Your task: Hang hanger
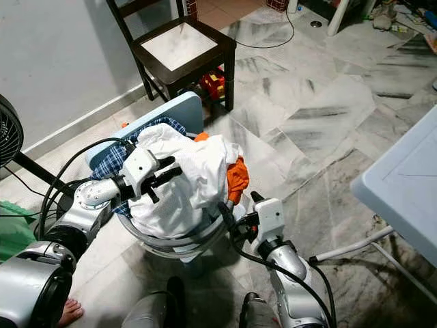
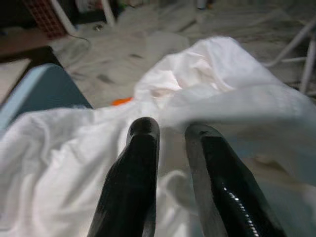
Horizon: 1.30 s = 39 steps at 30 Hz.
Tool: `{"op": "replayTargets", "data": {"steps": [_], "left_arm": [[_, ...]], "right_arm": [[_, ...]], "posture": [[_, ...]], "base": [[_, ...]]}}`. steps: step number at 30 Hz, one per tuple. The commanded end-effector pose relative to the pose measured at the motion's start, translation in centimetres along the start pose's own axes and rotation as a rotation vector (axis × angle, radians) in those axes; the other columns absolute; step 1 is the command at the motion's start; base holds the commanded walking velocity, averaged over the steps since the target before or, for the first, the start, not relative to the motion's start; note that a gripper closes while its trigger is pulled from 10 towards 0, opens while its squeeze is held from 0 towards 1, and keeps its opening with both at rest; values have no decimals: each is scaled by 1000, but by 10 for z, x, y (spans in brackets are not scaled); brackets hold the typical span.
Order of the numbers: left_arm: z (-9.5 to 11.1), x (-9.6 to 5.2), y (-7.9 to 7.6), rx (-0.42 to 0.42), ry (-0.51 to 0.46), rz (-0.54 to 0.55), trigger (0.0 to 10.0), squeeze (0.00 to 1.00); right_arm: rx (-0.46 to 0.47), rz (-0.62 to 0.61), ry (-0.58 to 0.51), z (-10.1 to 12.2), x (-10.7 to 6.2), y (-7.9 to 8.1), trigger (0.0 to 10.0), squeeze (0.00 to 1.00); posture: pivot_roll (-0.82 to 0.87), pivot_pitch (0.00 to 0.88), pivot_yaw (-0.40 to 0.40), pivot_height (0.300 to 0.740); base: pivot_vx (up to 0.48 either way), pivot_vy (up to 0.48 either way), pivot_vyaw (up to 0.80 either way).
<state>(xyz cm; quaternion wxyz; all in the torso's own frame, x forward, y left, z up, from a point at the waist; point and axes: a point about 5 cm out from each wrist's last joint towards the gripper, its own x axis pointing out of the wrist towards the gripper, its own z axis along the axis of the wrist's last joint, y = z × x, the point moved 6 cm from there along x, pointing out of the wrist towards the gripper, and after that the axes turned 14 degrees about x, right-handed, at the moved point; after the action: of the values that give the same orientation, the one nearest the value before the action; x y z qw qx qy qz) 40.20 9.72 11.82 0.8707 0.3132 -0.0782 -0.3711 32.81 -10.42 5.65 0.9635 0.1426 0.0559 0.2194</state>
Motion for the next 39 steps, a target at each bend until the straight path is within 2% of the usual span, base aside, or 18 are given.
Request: {"op": "replayTargets", "data": {"steps": [1,8,13,14,15,16,17,21,24,25,27,30,33,34,35,36,39], "left_arm": [[-2,-5,3,7,-5,35,0,0],[-1,-13,14,18,-32,134,0,0],[-11,-22,21,37,17,211,0,0],[-11,-26,21,117,27,208,0,0],[-11,-26,21,117,27,208,0,0],[-12,-30,19,183,37,194,0,0],[-13,-32,17,195,42,193,0,0],[-23,-39,16,177,79,209,0,0],[-37,-55,-2,177,117,184,0,0],[-44,-65,-13,181,135,166,0,0],[-46,-72,-22,177,132,146,0,0],[-45,-74,-23,181,128,144,0,0],[-31,-69,-4,214,87,232,0,0],[-21,-63,7,229,60,274,4863,0],[-21,-63,7,229,60,274,4863,0],[-11,-56,15,225,34,314,10000,0],[-1,-50,16,213,8,343,10000,0]], "right_arm": [[17,13,27,-8,-3,4,10000,0],[15,9,25,-7,-4,2,10000,0],[17,14,32,-10,0,5,10000,0],[14,20,31,-9,1,7,10000,0],[14,20,31,-9,1,7,10000,0],[16,20,28,-9,1,7,10000,0],[17,18,26,-9,1,7,10000,0],[22,13,29,-11,-1,6,10000,0],[24,17,43,-16,-4,8,10000,0],[26,19,46,-17,-4,9,10000,0],[29,21,48,-17,-4,9,10000,0],[30,23,51,-18,-3,10,10000,0],[39,39,51,-19,1,16,10000,0],[45,55,47,-17,3,20,10000,0],[45,55,47,-17,3,20,10000,0],[52,74,41,-15,5,23,10000,0],[54,86,34,-12,6,25,10000,0]], "posture": [[-60,253,42,740],[-61,255,47,740],[-51,247,52,740],[-49,248,55,740],[-49,248,55,740],[-38,258,61,740],[-38,258,61,740],[-28,268,62,740],[-16,288,63,740],[-13,291,65,740],[0,297,64,740],[2,298,65,740],[14,291,66,740],[17,288,66,740],[17,288,66,740],[14,283,67,740],[5,278,67,740]], "base": [[0,0,0],[0,0,0],[0,0,0],[0,0,0],[0,0,0],[0,0,0],[0,0,0],[0,0,0],[0,0,0],[0,0,0],[0,0,0],[0,0,0],[0,0,0],[0,0,0],[0,0,0],[0,0,0],[0,0,0]]}}
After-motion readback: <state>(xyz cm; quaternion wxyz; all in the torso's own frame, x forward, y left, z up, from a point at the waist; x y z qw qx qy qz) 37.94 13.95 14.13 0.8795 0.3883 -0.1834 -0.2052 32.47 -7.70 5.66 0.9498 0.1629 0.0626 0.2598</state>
